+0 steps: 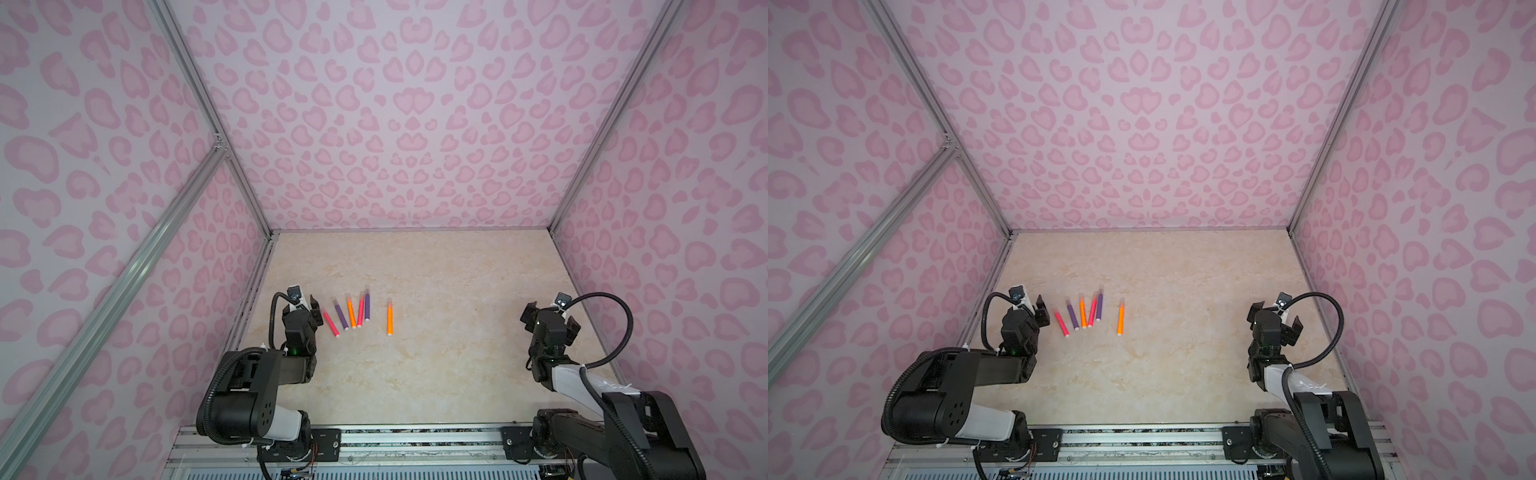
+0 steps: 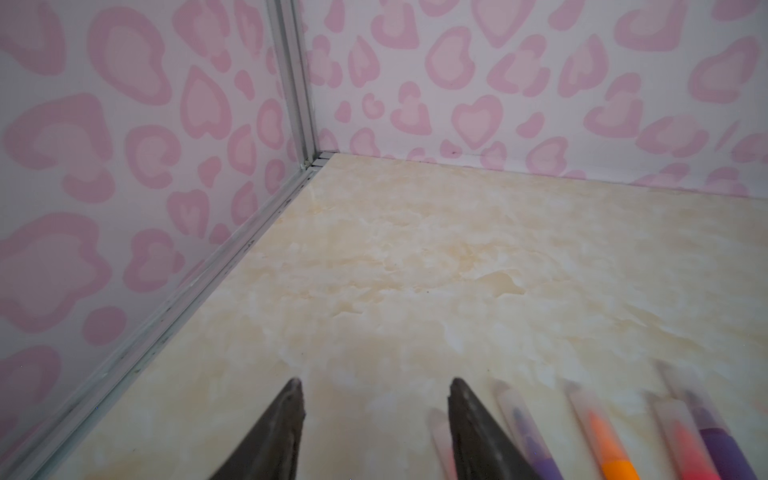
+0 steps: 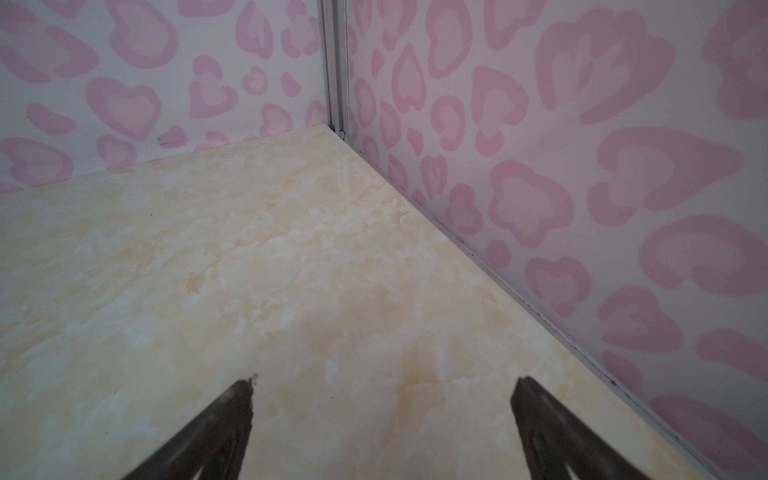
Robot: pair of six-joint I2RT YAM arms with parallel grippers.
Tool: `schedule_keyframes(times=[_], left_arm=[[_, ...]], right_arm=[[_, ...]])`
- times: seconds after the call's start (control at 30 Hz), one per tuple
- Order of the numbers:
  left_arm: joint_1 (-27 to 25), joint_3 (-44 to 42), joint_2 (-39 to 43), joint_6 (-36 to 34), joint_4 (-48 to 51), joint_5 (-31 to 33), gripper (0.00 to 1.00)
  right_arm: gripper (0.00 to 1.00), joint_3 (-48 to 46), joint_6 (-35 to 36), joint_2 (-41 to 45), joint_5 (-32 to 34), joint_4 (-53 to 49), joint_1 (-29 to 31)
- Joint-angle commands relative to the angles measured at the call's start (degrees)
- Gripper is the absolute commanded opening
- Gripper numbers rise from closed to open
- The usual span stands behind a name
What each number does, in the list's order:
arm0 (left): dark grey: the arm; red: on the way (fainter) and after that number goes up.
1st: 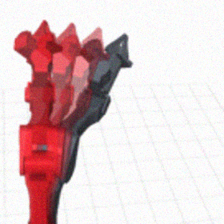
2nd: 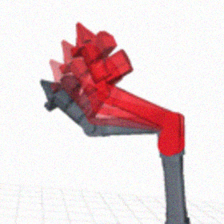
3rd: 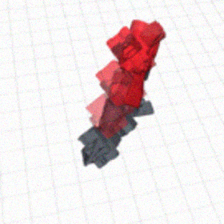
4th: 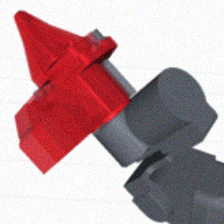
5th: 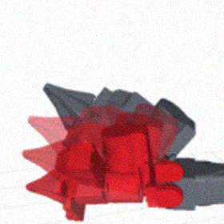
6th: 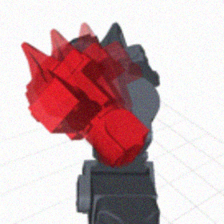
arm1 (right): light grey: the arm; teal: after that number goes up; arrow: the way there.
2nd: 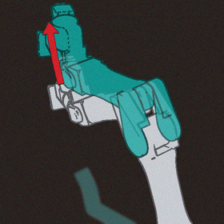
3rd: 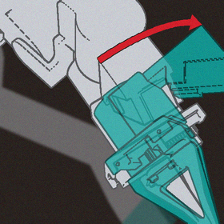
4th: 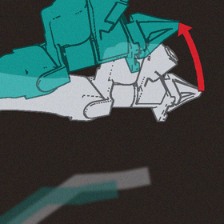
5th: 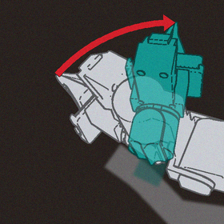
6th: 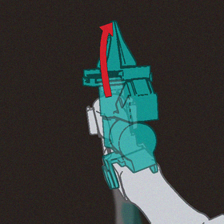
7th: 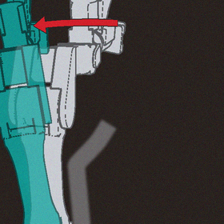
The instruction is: Insert the pens into the pen caps
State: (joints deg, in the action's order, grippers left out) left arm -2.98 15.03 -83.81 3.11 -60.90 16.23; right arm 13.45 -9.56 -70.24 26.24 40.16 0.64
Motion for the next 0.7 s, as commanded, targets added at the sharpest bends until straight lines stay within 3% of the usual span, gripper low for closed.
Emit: schedule_keyframes(times=[0.0,0.1,0.27,0.33,0.37,0.43,0.47,0.5,0.67], left_arm=[[0.5,1.3,-0.5,-1.7,-0.1,-4.6,0.62],[1.0,2.2,-0.6,-1.4,1.4,-5.7,0.7],[2.3,3.2,-0.8,-0.4,3.4,-7.3,0.82],[3.7,3.5,-0.7,0.7,4.1,-9.4,0.83],[4.2,3.4,-0.7,0.9,4.0,-10.1,0.83],[4.2,3.3,-0.7,0.9,3.8,-10.2,0.83],[4.2,3.4,-0.7,0.9,3.9,-10.1,0.85],[4.2,3.4,-0.7,0.8,3.9,-10.1,0.99],[3.8,3.5,-0.6,0.5,4.1,-9.1,0.97]], right_arm=[[0.98,2.2,3.5,-4.0,-6.4,7.1,-0.1],[0.98,6.9,6.2,-8.0,-15.3,3.4,0.2],[0.99,14.7,9.0,-13.9,-20.6,-4.2,1.3],[0.99,8.2,9.3,-18.7,-22.3,14.7,0.6],[0.99,6.2,6.5,-18.2,-22.1,15.8,-1.4],[0.99,6.3,7.0,-17.7,-27.8,14.6,-3.2],[0.99,6.5,7.3,-17.7,-26.7,14.2,-2.6],[0.99,6.7,7.7,-17.9,-25.6,14.0,-2.2],[0.99,6.1,9.4,-17.9,-19.5,15.0,0.9]])
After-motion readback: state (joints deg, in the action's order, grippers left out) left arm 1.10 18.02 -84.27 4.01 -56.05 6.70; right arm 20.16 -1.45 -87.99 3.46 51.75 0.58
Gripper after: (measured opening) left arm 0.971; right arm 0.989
